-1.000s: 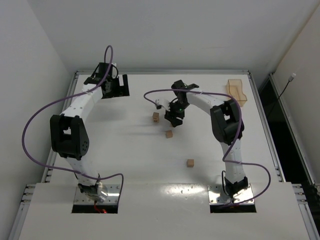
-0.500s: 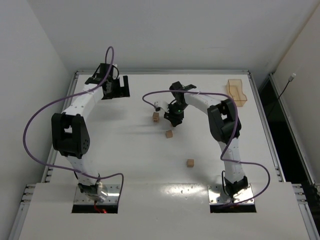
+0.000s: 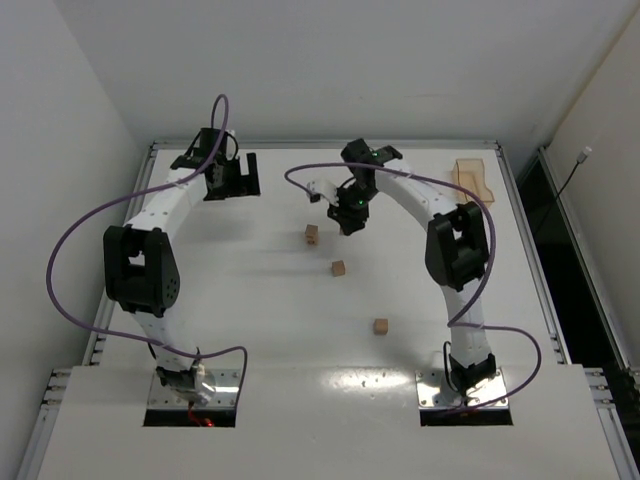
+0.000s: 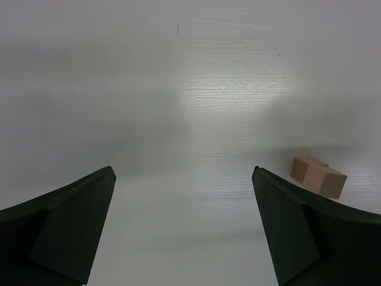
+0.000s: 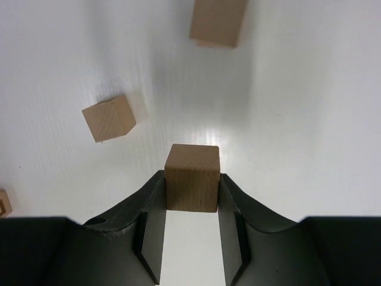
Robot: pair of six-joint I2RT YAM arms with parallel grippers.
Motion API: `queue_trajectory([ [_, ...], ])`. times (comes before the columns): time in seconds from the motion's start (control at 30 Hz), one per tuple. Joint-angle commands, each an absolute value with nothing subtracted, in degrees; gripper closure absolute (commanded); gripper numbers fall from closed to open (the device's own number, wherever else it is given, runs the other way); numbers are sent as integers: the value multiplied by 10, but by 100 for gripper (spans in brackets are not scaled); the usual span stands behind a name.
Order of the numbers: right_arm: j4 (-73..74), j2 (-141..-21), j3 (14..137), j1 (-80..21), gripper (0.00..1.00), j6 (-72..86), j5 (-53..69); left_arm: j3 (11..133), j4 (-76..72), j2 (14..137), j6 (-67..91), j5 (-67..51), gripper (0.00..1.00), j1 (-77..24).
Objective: Build the wood block tower
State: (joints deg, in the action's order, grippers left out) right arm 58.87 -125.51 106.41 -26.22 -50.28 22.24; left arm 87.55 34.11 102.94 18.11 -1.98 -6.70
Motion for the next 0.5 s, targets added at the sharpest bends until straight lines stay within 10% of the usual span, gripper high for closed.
queue_trajectory([
  [0.0, 664, -1237, 1161, -258, 100, -527, 263, 875, 329, 1022, 181, -26, 0, -61],
  [0.47, 691, -1299, 1281, -287, 100, -504, 279, 880, 329, 1022, 181, -21, 0, -55],
])
